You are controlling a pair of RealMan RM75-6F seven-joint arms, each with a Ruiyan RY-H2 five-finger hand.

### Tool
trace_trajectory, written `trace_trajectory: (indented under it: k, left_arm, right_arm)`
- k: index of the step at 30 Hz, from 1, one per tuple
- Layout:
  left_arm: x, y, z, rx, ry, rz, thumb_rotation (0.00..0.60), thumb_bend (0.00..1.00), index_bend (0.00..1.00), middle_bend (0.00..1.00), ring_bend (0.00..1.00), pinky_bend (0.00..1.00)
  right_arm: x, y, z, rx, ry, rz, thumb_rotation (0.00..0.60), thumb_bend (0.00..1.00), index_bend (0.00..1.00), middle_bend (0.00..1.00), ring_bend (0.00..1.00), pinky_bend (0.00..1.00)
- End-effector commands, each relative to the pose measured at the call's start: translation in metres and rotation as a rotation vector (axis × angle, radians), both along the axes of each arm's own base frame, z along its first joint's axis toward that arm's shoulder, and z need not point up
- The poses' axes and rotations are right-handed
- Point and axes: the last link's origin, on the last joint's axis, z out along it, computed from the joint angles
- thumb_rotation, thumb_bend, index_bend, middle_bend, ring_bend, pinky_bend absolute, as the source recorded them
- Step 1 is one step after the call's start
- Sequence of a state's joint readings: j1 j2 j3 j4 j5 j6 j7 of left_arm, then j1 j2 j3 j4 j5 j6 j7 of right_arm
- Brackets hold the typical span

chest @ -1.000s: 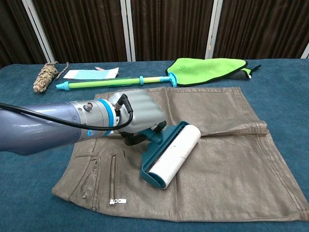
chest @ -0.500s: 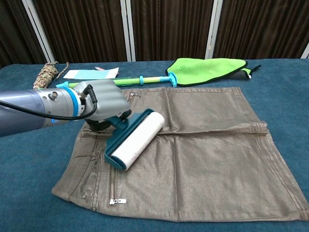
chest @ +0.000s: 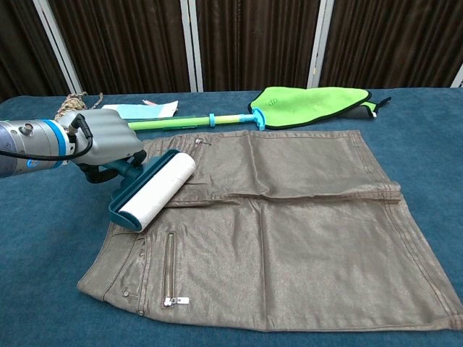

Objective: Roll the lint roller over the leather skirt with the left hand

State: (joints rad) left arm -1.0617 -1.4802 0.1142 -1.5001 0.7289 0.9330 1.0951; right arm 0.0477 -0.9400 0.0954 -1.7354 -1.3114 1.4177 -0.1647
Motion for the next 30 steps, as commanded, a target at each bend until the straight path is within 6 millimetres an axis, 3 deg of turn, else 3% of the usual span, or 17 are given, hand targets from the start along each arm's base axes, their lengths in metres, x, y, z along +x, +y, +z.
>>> trace_trajectory:
  k: [1,30]
  left_arm:
    - [0.005,0.002,0.002,0.007,-0.005,-0.017,0.600,0.98,0.67,0.55,0.40,0.49]
    - [0.105,-0.044,-0.081,-0.143,-0.022,-0.214,0.600,0.99,0.67,0.55,0.40,0.50]
  right_arm:
    - [0.000,0.000,0.000,-0.001,-0.001,0.000,0.600,0.00,0.00,0.00,0.00,0.00]
    - [-0.003,0.003,0.011,-0.031,-0.029,-0.003,0.600,0.00,0.00,0.00,0.00,0.00]
